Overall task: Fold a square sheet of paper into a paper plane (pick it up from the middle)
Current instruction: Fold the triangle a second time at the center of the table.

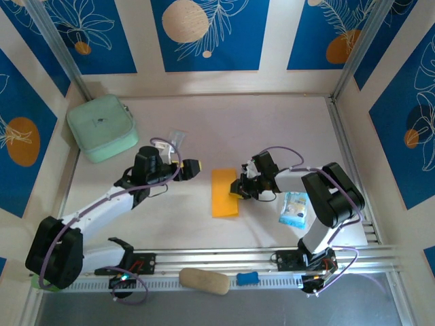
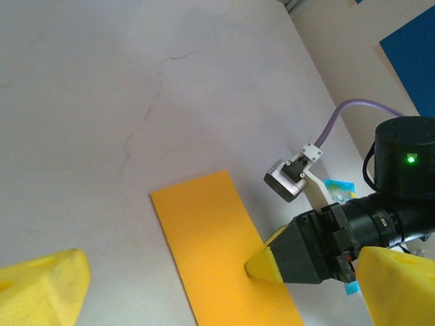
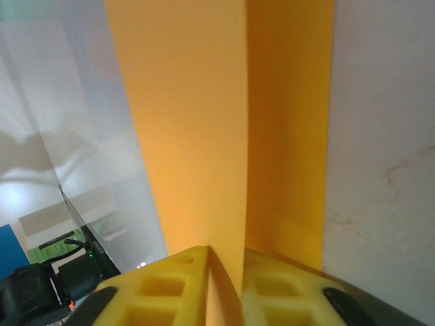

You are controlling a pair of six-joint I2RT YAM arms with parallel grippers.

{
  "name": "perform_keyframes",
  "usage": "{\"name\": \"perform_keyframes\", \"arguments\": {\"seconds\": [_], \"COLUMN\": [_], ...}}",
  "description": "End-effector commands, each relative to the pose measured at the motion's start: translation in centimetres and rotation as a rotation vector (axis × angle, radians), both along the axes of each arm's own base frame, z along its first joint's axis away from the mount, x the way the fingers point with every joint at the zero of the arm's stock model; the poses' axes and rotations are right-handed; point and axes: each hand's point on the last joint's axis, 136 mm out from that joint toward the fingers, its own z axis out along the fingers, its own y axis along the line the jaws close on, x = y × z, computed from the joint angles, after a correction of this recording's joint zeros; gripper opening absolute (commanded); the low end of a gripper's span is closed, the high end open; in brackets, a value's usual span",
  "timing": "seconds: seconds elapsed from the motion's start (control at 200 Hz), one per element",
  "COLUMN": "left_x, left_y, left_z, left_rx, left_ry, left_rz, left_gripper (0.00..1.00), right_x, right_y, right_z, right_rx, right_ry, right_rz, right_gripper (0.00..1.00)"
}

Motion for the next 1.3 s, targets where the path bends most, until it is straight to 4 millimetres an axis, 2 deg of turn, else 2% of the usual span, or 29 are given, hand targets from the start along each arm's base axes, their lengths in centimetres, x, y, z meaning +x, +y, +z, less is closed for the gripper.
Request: {"name": "perform_keyframes", "arguments": {"seconds": [0.0, 0.175, 0.3, 0.47, 0.72, 0.815, 1.065, 1.295], "left_x": [0.3, -0.2, -1.2, -4.4, -7.6, -8.6, -11.3, -13.0], "left_y": [-0.6, -2.0, -3.4, -6.7, -10.1, -11.0, -12.4, -13.3], "left_z": [1.6, 1.3, 1.1, -0.5, -3.3, -4.2, -6.2, -7.8], "left_rx": [-0.083, -0.085, -0.056, 0.177, 0.424, 0.467, 0.514, 0.602], "left_ry": [-0.061, 0.001, -0.024, -0.121, -0.195, -0.205, -0.247, -0.300], "left_rz": [-0.021, -0.111, -0.150, -0.252, -0.373, -0.414, -0.513, -0.575], "left_gripper": [0.94, 0.64, 0.55, 0.54, 0.54, 0.55, 0.67, 0.70], "right_x": [0.1, -0.1, -0.2, -0.1, -0.1, 0.1, 0.0, -0.1], "right_y": [0.2, -0.1, -0.4, -0.6, -0.7, -0.6, -0.5, -0.5], "right_z": [0.5, 0.7, 0.8, 0.8, 0.9, 1.1, 1.4, 1.5], "right_rx": [0.019, 0.008, -0.003, -0.006, -0.004, -0.001, 0.004, 0.015], "right_ry": [0.011, 0.016, 0.018, 0.026, 0.027, 0.024, 0.023, 0.022], "right_rz": [0.019, -0.007, -0.022, -0.039, -0.048, -0.049, -0.040, -0.045], "right_gripper": [0.11, 0.07, 0.07, 0.06, 0.05, 0.04, 0.04, 0.12]}}
